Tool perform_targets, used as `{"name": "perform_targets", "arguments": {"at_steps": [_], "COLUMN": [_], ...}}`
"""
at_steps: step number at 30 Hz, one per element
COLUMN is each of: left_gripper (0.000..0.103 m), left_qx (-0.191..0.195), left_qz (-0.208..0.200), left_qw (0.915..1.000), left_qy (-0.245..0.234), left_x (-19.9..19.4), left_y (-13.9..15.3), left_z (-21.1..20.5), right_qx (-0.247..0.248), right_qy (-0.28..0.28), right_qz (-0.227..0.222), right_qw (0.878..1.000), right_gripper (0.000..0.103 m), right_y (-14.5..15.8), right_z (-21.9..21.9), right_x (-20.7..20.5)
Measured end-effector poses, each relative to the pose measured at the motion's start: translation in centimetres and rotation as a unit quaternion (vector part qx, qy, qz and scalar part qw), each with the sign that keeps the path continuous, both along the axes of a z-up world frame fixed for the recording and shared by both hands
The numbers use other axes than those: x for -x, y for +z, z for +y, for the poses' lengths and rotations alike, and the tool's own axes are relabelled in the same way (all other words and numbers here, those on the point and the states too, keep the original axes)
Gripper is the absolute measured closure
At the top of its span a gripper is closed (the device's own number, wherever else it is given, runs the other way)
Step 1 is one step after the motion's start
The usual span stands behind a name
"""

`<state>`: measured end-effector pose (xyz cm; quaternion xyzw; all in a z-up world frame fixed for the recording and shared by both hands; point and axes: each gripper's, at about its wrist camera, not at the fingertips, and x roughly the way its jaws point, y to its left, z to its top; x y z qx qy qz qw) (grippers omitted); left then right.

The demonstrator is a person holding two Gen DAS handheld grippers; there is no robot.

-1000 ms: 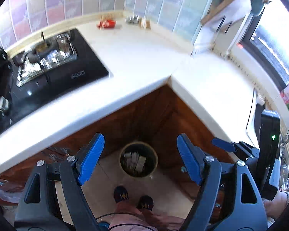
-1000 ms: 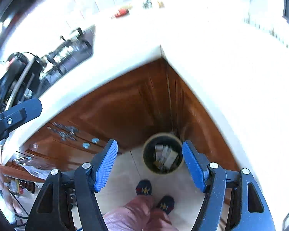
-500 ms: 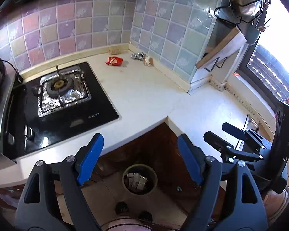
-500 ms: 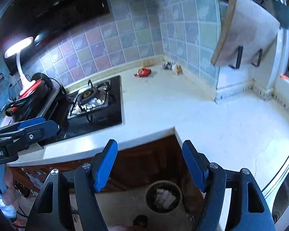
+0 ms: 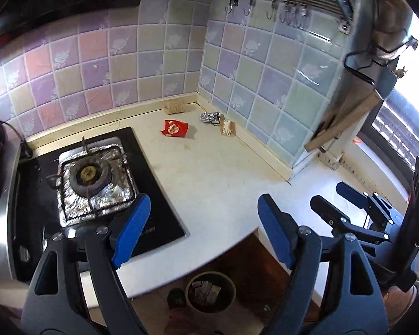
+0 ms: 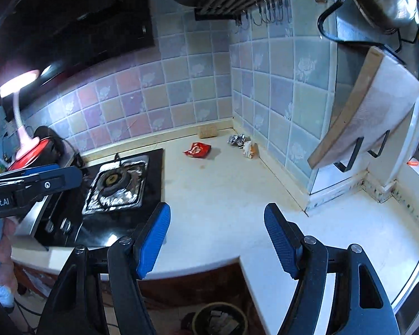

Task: Collect trash
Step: 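Raise both tools back toward the counter trash, then grasp the red snack bag with the left tool while the right tool grasps the cake wrapper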

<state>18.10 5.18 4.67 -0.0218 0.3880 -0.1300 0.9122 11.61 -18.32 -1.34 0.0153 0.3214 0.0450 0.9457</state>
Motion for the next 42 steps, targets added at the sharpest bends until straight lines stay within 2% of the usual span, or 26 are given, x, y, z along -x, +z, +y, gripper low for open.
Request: {"name": "perform_targets", "arguments": {"at_steps": [4, 8, 12, 17, 20, 26, 33, 36, 39, 42], "left_gripper": [0.026, 0.026, 0.026, 0.026, 0.027, 0.028, 0.028, 0.028, 0.028, 0.029], "left_qx": [-0.002, 0.006, 0.005, -0.007, -0.005, -0.003, 0.011, 0.014, 0.008, 0.017], "left_qz": [0.015, 0.056, 0.097, 0.137, 0.166, 0.201, 0.226, 0.231, 0.217, 0.214], "left_qw": [0.9999, 0.9983, 0.9951, 0.9904, 0.9860, 0.9797, 0.9739, 0.9726, 0.9755, 0.9760], "left_qy": [-0.007, -0.015, -0.015, -0.016, -0.011, -0.002, 0.012, 0.023, 0.032, 0.037], "left_x": [-8.4, -17.3, -26.5, -35.2, -39.9, -44.7, -47.9, -48.4, -48.9, -49.3], "left_y": [-1.8, -5.3, -10.2, -16.3, -20.1, -25.0, -28.8, -29.5, -29.6, -29.8], "left_z": [0.1, -0.1, -0.5, -1.5, -1.9, -2.7, -2.5, -2.4, -2.6, -2.5], "right_qx": [-0.012, -0.013, -0.008, -0.003, -0.003, 0.005, 0.027, 0.029, 0.034, 0.029], "right_qy": [-0.022, -0.039, -0.057, -0.080, -0.090, -0.109, -0.131, -0.132, -0.138, -0.146], "right_qz": [0.020, 0.037, 0.059, 0.093, 0.110, 0.134, 0.151, 0.157, 0.159, 0.163], "right_qw": [0.999, 0.998, 0.997, 0.992, 0.990, 0.985, 0.979, 0.978, 0.977, 0.975], "right_gripper": [0.032, 0.032, 0.034, 0.044, 0.045, 0.045, 0.046, 0.051, 0.056, 0.069], "right_y": [-1.3, -3.0, -6.1, -11.2, -14.1, -19.3, -23.3, -24.4, -24.9, -25.4], "right_z": [-1.0, -1.5, -1.6, -1.7, -2.1, -3.0, -3.0, -2.6, -2.3, -2.4], "right_x": [-7.5, -15.7, -24.9, -35.6, -40.9, -48.4, -52.2, -53.8, -54.6, -55.3]}}
